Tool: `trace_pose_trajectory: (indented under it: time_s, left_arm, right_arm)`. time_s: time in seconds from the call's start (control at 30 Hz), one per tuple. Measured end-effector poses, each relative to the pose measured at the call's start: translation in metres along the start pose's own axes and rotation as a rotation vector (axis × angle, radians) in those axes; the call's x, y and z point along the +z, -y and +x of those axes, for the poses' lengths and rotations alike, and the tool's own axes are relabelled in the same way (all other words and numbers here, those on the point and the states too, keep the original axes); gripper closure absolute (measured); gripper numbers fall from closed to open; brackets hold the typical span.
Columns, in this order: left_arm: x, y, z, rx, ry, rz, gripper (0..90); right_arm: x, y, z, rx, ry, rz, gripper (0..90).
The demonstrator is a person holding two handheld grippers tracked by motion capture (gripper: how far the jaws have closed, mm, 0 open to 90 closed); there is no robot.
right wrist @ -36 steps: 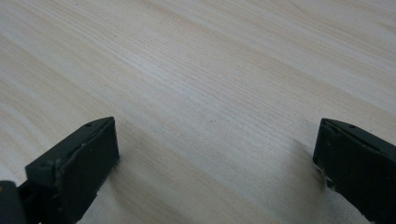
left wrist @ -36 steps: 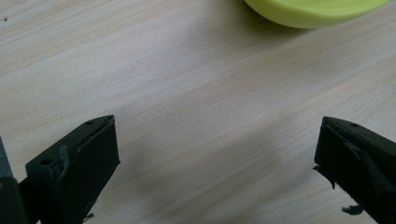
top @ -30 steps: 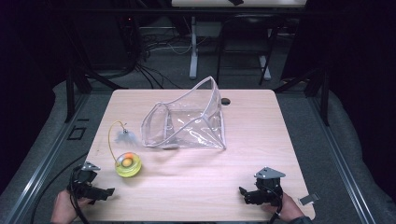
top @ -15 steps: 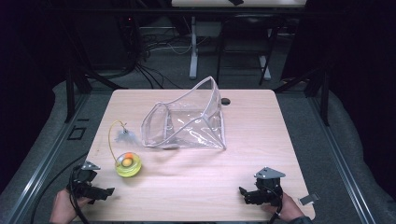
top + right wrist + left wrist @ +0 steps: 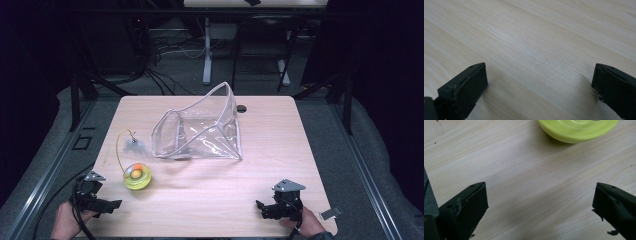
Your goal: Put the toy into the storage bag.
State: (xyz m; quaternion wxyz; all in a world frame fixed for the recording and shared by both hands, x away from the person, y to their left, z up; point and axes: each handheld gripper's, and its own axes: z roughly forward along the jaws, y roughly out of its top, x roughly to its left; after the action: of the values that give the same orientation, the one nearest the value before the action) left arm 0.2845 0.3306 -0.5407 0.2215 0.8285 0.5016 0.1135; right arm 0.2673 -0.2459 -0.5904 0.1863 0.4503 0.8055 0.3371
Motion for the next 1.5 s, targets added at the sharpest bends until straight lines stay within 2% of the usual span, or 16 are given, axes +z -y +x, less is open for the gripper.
trace_pose_trajectory:
  time_s: [0.33, 0.6, 1.17, 1.5]
  left_arm:
    - [-0.007, -0.01, 0.0, 0.003, 0.007, -0.016, 0.0]
    - [-0.015, -0.021, -0.002, -0.004, 0.05, -0.055, 0.0]
    - [-0.021, -0.039, -0.005, 0.032, 0.074, -0.051, 0.0]
    - [-0.025, -0.055, -0.006, 0.053, 0.091, -0.049, 0.0]
  right_arm:
    - [0.0, 0.0, 0.0, 0.0, 0.0, 0.0, 0.0]
    - [0.0, 0.0, 0.0, -0.001, 0.001, 0.0, 0.0]
    - [0.0, 0.0, 0.0, 0.001, 0.003, -0.001, 0.0]
    - [0.0, 0.0, 0.0, 0.001, 0.003, -0.001, 0.0]
